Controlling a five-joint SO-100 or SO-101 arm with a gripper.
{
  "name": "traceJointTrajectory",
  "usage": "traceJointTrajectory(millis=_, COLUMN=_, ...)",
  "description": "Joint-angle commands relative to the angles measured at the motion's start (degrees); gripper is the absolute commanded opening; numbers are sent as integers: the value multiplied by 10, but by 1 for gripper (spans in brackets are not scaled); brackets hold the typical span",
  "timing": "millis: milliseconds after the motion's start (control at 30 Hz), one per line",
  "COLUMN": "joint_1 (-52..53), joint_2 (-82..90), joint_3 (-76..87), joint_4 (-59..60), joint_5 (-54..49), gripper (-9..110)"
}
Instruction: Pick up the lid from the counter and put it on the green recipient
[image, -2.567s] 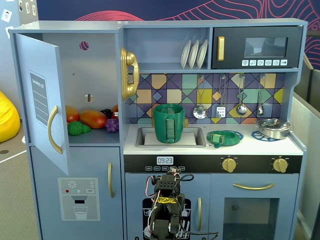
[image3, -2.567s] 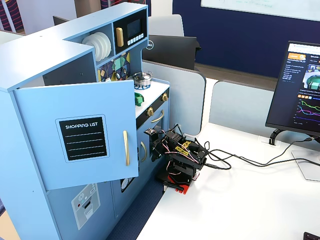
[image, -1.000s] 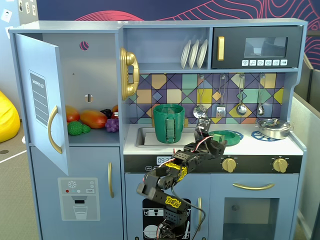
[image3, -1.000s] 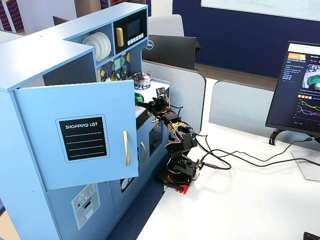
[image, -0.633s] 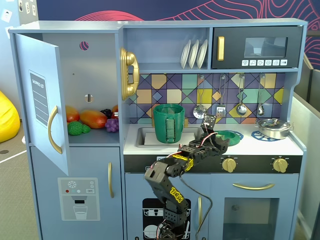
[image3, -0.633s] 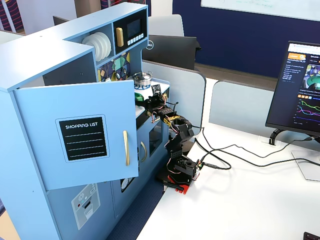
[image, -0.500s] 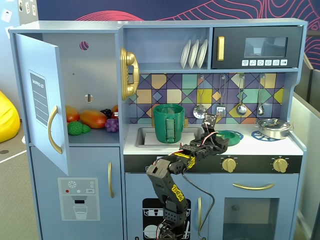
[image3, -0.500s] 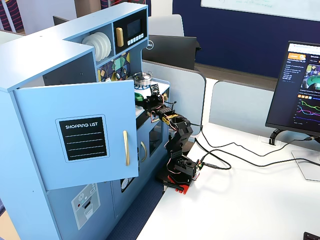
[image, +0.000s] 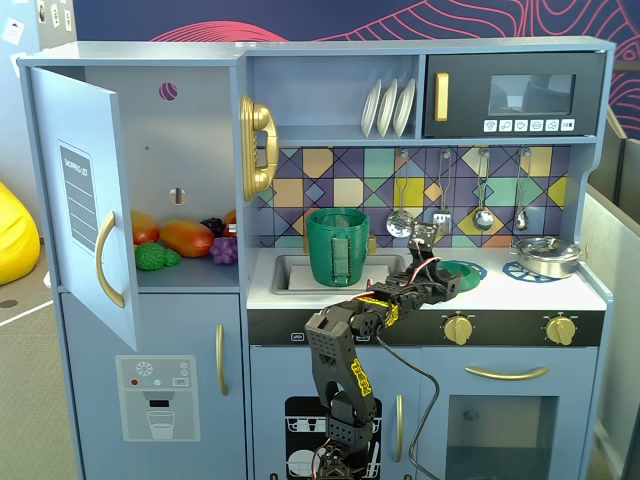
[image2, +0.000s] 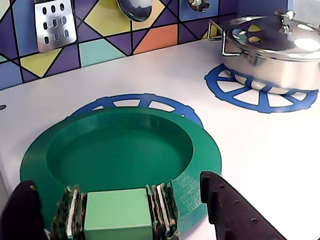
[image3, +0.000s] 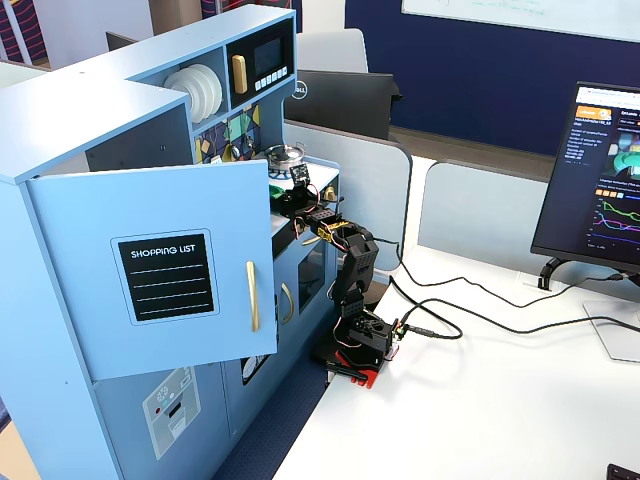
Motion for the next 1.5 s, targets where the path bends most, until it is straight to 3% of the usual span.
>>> traceJointTrajectory(millis=0, joint_1=-4, joint_2=7, joint_3=-40, joint_4=2, joint_5=-15, gripper=25)
traceJointTrajectory(millis=233, joint_1=-12, joint_2=23, joint_3=-11, joint_4=16, joint_5=-32, gripper=0)
traceJointTrajectory(millis=500, joint_1=-13, joint_2=40, joint_3=2, joint_4=3, joint_5=-25, gripper=0)
traceJointTrajectory(millis=800, joint_1=9, joint_2=44, joint_3=-140, joint_4=8, joint_5=-22, gripper=0)
traceJointTrajectory(millis=1067, joint_1=-13, joint_2=116, joint_3=-240, joint_4=127, joint_5=2, gripper=0)
traceJointTrajectory(millis=1467, joint_1=-174, joint_2=171, joint_3=-338, joint_4=283, joint_5=28, gripper=0)
